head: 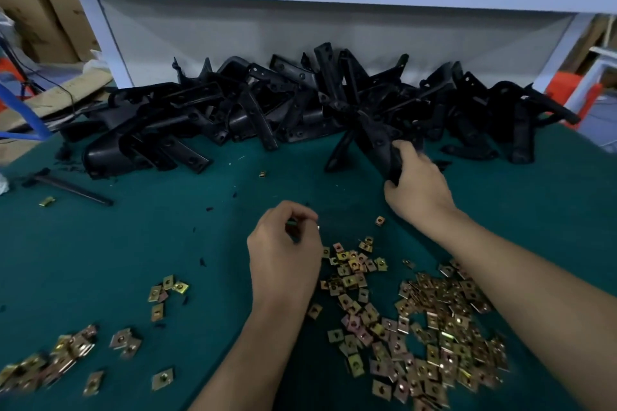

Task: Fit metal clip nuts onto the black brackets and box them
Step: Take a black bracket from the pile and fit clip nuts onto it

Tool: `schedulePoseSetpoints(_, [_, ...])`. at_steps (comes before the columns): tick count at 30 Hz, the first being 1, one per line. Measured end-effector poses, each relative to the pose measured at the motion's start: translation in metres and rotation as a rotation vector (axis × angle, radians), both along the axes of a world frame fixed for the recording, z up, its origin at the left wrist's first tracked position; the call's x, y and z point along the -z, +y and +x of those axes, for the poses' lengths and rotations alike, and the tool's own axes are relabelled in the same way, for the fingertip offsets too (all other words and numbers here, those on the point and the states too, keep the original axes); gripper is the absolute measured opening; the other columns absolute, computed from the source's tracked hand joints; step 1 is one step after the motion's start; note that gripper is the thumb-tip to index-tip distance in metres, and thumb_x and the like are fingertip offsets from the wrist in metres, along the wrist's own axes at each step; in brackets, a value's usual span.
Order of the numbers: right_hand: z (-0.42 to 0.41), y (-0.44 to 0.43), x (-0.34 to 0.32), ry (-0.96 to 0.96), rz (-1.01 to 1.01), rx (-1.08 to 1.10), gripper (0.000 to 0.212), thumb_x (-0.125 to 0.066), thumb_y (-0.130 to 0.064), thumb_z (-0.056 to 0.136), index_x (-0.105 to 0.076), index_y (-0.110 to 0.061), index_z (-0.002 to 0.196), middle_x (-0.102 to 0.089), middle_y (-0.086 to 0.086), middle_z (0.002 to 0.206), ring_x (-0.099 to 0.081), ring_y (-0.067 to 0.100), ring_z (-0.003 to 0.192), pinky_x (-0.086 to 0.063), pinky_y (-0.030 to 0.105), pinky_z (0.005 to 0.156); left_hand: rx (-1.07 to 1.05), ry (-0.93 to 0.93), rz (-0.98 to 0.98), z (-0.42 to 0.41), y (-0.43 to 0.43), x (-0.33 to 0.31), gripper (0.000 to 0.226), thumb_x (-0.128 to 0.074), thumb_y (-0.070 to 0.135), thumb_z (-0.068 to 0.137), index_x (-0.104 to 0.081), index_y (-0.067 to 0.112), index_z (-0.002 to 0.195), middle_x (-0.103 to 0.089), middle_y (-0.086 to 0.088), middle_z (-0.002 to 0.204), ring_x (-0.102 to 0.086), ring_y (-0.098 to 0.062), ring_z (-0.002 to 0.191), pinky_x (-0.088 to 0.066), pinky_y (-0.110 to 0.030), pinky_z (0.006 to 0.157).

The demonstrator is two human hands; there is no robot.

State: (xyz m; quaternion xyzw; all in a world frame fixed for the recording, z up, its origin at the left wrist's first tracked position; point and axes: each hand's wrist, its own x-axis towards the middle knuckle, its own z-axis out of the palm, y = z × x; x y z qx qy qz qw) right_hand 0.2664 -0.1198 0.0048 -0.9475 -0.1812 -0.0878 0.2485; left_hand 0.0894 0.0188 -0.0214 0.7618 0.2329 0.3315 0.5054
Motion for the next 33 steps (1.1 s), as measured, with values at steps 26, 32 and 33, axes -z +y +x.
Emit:
schedulePoseSetpoints(26, [-0.127, -0.07, -0.028, 0.952, 0.783, -0.522, 0.032, -0.037, -0.025, 0.109, -0.053, -0.009, 0.132, -0.075, 0.014, 0.112, -0.07, 0.023, 0.074, -0.053, 0.025, 0.056, 0.247, -0.16, -0.115, -0.004, -0.001, -0.007, 0.038, -0.067, 0.063, 0.087, -0.068, 0.04, 0.117, -0.071, 0.024, 0.107, -0.066, 0.004, 0.1, -0.054, -0.018, 0.081])
schedulePoseSetpoints(32, [-0.138, -0.064, -0.028, 0.858, 0.404, -0.761, 0.029, -0.051, -0.048, 0.101, -0.07, -0.03, 0.114, -0.075, -0.011, 0.105, -0.06, 0.007, 0.061, -0.041, 0.017, 0.051, 0.172, -0.249, -0.642, -0.006, 0.004, -0.015, 0.04, -0.071, 0.064, 0.081, -0.08, 0.028, 0.096, -0.077, 0.007, 0.099, -0.072, -0.013, 0.092, -0.055, -0.029, 0.071])
schedulePoseSetpoints(33, [-0.135, -0.066, -0.029, 0.77, 0.378, -0.719, 0.029, -0.053, -0.053, 0.097, -0.072, -0.036, 0.111, -0.075, -0.012, 0.103, -0.06, 0.004, 0.062, -0.045, 0.016, 0.054, 0.225, -0.209, -0.701, -0.005, 0.008, -0.015, 0.042, -0.068, 0.061, 0.083, -0.082, 0.024, 0.098, -0.078, 0.002, 0.104, -0.073, -0.017, 0.094, -0.057, -0.028, 0.07])
